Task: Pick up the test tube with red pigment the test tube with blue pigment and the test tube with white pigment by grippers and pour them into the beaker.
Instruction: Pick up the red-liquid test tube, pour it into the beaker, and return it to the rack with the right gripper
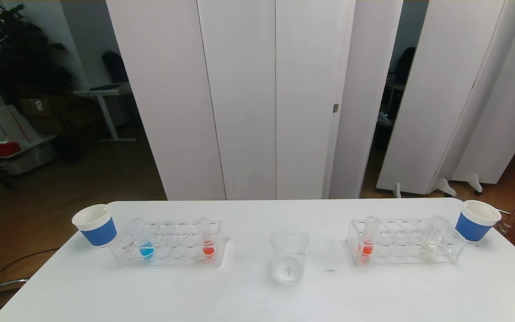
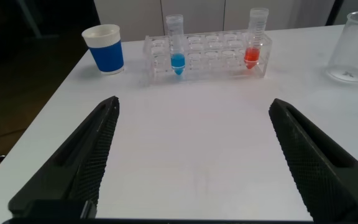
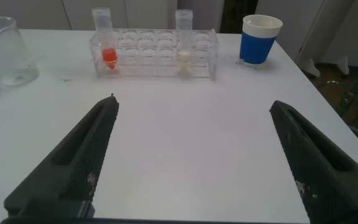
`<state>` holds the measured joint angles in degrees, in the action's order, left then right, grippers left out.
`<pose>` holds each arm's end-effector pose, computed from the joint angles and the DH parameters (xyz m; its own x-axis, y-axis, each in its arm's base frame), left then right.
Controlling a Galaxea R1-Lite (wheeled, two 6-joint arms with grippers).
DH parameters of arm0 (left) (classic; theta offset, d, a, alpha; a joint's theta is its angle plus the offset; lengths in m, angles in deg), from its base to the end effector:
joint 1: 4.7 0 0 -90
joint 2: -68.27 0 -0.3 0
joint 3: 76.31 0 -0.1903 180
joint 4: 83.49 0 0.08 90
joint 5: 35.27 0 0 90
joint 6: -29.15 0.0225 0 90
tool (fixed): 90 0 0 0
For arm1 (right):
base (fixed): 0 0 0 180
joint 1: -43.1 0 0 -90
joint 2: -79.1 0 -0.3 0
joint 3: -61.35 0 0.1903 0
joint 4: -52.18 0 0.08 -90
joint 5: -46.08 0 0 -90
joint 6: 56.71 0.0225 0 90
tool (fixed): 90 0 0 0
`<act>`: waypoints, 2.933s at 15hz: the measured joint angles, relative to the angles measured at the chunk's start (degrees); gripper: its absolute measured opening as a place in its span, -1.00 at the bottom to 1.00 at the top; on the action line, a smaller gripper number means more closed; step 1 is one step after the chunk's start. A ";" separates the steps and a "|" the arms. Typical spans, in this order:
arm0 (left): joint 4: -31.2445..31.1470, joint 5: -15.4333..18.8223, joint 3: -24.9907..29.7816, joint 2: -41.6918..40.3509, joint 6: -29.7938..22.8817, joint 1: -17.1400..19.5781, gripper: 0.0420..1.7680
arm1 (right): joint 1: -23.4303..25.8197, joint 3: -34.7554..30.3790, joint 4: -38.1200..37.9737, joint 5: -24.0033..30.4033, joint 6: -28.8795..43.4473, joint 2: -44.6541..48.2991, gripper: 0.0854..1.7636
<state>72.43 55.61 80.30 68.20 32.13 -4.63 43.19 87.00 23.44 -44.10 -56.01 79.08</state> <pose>-0.0229 -0.0004 0.0743 0.9998 -0.0141 -0.0108 0.0147 0.9985 0.0518 -0.0261 0.0000 0.0769 0.9985 -0.0047 -0.0543 0.0054 0.9999 0.0120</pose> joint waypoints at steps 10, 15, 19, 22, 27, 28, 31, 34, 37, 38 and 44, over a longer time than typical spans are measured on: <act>0.02 0.00 0.02 0.00 0.00 0.00 0.95 | 0.00 1.60 -0.56 -0.61 0.15 0.00 0.98; 0.02 0.00 0.02 0.00 -0.02 0.00 0.95 | 0.00 8.87 -0.23 -0.52 -0.18 -2.93 0.98; 0.02 0.00 0.02 0.00 0.00 0.00 0.95 | -0.02 16.65 -0.04 -0.59 -0.24 -8.87 0.98; 0.00 0.00 0.02 0.00 0.00 0.00 0.95 | 0.12 23.80 0.07 -0.78 -0.20 -15.41 0.98; 0.02 0.00 0.02 0.00 0.00 0.00 0.95 | -0.61 32.00 1.35 -1.60 -0.16 -26.98 0.98; 0.00 0.00 0.02 0.00 0.00 0.00 0.95 | -0.80 32.52 2.84 -1.66 -0.18 -29.29 0.98; 0.00 0.00 0.02 0.00 0.00 0.00 0.95 | -1.15 33.02 8.19 -1.77 -0.13 -36.72 0.98; 0.02 0.00 0.02 0.00 0.00 0.00 0.95 | -1.33 32.41 14.18 -1.74 0.06 -44.11 0.98; 0.00 0.00 0.02 0.00 0.00 0.00 0.95 | -2.10 30.10 20.46 -1.74 0.06 -50.97 0.98; 0.00 0.00 0.02 0.00 0.00 0.00 0.95 | -2.68 28.39 23.52 -1.74 0.02 -53.18 0.98; 0.02 0.00 0.02 0.00 0.00 0.00 0.95 | -8.94 18.19 37.74 -6.35 0.02 -63.31 0.98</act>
<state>72.46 55.61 80.32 68.20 32.13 -4.63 34.26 105.19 61.19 -50.45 -55.98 15.77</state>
